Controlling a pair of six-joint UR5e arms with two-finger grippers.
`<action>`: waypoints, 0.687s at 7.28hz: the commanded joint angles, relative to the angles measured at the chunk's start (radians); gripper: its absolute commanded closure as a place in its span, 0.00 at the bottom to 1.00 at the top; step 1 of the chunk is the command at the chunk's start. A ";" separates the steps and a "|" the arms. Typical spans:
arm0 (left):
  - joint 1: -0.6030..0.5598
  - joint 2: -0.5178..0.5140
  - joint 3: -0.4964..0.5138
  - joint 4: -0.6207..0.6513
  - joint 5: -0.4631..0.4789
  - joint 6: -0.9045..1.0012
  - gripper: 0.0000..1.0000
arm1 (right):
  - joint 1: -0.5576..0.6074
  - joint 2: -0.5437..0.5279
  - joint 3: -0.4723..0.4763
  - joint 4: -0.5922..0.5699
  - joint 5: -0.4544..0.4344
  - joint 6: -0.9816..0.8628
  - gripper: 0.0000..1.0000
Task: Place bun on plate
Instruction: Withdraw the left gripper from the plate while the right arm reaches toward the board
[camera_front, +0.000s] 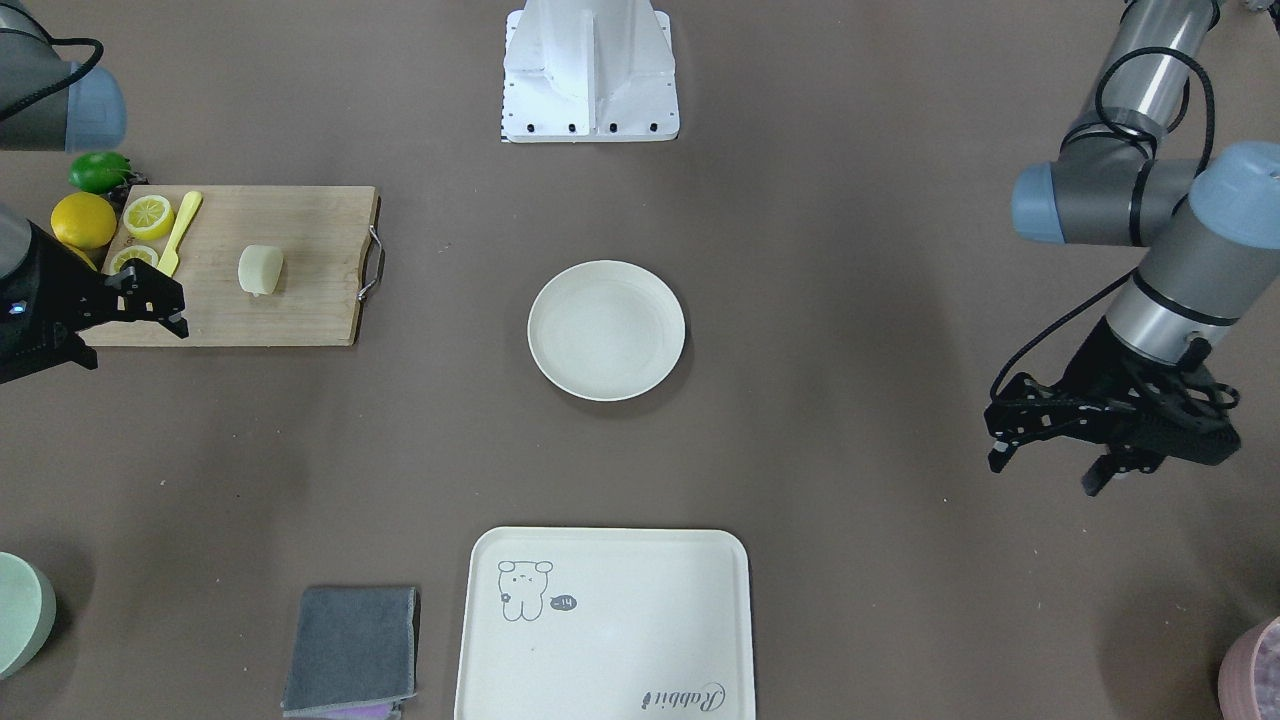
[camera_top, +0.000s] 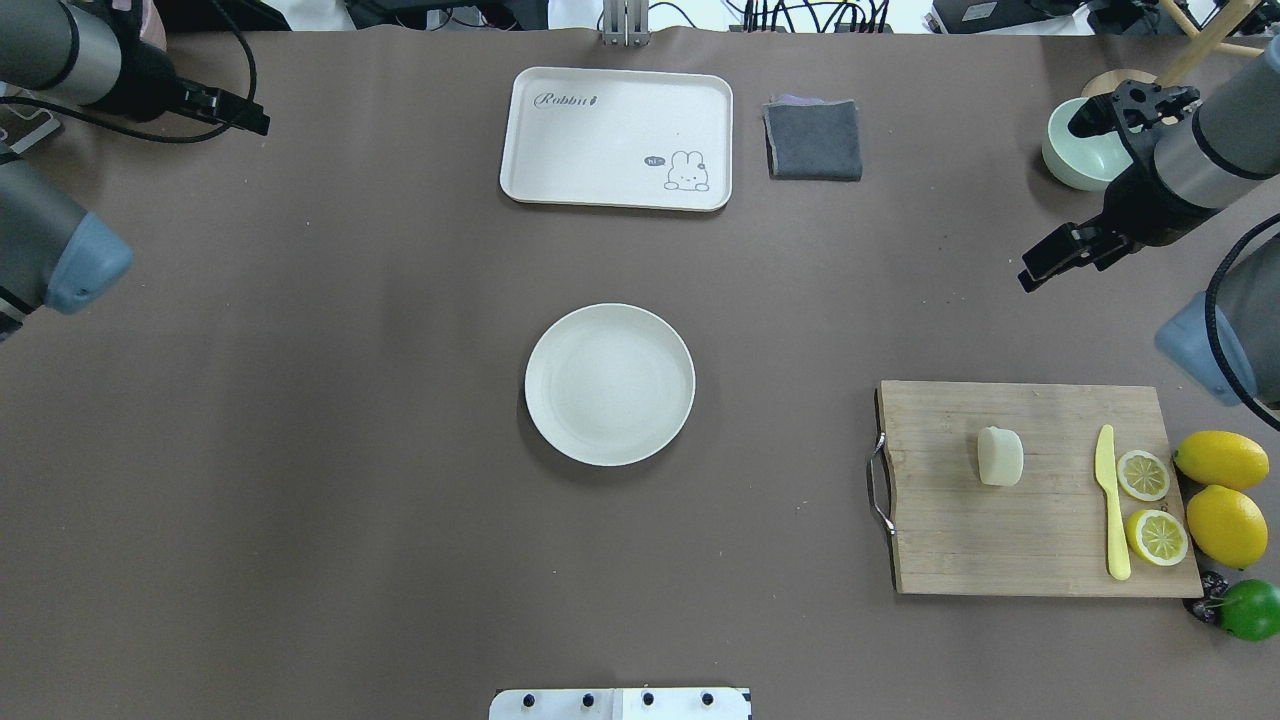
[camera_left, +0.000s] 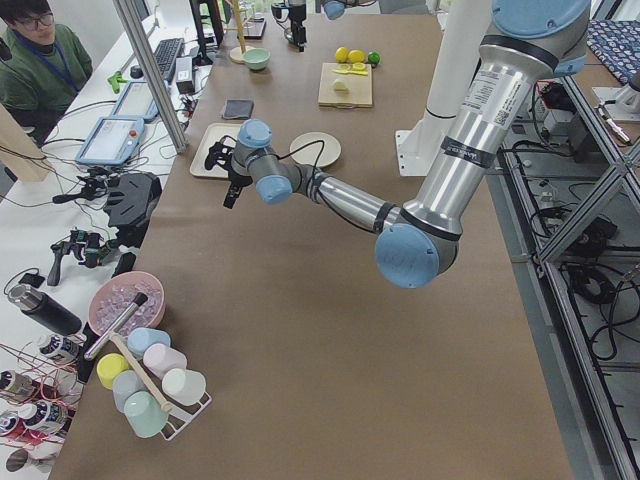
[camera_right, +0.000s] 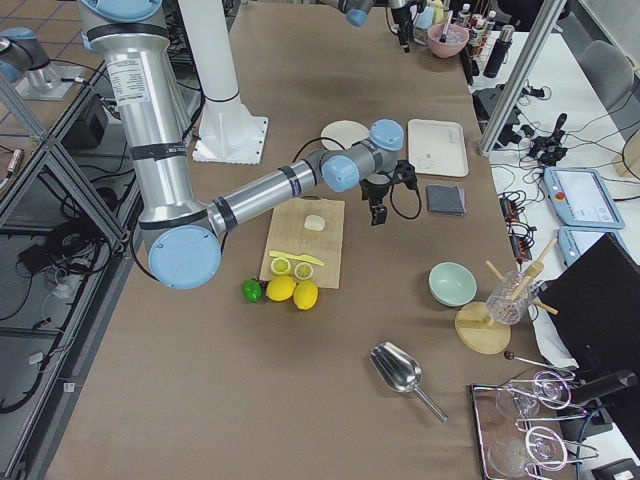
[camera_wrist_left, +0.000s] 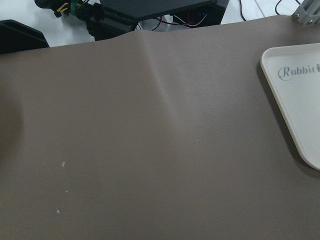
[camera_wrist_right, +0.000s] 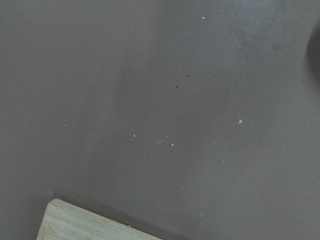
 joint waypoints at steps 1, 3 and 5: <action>-0.029 -0.005 0.048 0.000 0.002 0.072 0.02 | -0.080 -0.023 -0.002 0.001 -0.016 0.109 0.00; -0.018 0.024 0.024 -0.011 -0.001 0.061 0.02 | -0.207 -0.023 0.046 0.014 -0.100 0.279 0.00; -0.019 0.020 0.030 -0.002 -0.002 0.070 0.02 | -0.256 -0.076 0.105 0.028 -0.112 0.327 0.00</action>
